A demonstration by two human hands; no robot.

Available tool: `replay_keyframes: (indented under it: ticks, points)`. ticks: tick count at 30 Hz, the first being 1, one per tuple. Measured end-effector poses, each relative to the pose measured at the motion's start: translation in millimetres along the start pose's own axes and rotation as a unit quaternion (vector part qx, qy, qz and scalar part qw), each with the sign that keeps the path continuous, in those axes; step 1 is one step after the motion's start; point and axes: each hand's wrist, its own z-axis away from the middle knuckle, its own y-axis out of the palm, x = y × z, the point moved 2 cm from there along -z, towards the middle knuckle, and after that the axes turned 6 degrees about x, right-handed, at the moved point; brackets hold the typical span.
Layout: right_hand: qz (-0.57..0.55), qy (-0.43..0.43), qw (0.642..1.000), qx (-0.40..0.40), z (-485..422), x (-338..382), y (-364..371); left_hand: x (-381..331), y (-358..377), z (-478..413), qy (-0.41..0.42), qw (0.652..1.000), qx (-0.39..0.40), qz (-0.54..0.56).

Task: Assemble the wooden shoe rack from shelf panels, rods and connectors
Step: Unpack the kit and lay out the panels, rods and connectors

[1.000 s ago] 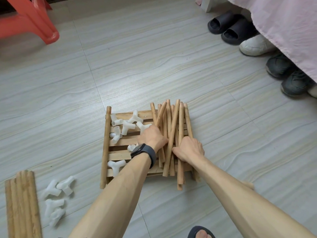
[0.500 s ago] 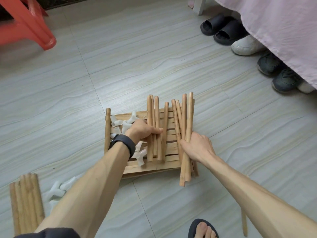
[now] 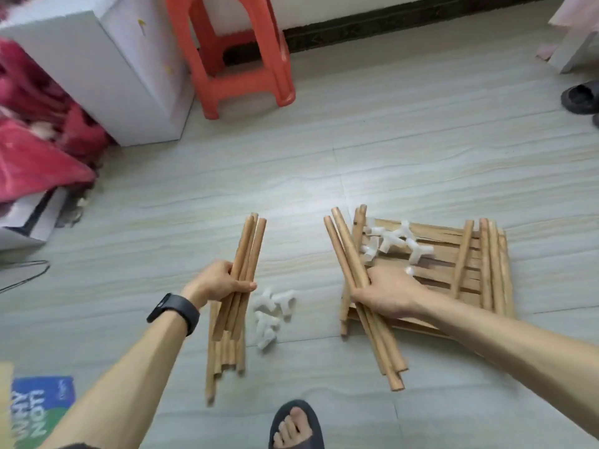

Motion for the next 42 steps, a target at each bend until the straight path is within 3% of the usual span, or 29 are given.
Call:
replay_keyframes:
  ticks: [4,8,14,19,26,29,32,37,42]
  points:
    - [-0.012,-0.045,0.997,0.064,-27,57,59,116,-13,6,-0.092,0.995,-0.035,0.030]
    - [-0.070,-0.063,0.991,0.092,-54,89,121,189,-6,4,-0.152,0.986,-0.052,0.047]
    - [-0.129,-0.077,0.982,0.115,-89,128,197,239,4,-4,-0.174,0.981,-0.069,0.052]
    - [-0.113,-0.055,0.982,0.144,-123,181,256,260,8,-6,-0.183,0.979,-0.057,0.076]
    - [-0.106,-0.030,0.983,0.143,-135,208,287,265,18,-14,-0.173,0.980,-0.063,0.077]
    - [-0.063,-0.076,0.994,0.037,-127,183,266,260,23,-18,-0.174,0.979,-0.069,0.079]
    - [0.069,-0.156,0.980,-0.106,-122,152,240,250,20,-18,-0.175,0.980,-0.071,0.062]
    - [0.321,-0.186,0.928,-0.023,-140,107,226,203,11,-13,-0.136,0.973,-0.179,0.055]
    - [0.320,-0.139,0.937,-0.018,-147,76,216,139,54,-17,-0.055,0.992,-0.094,0.066]
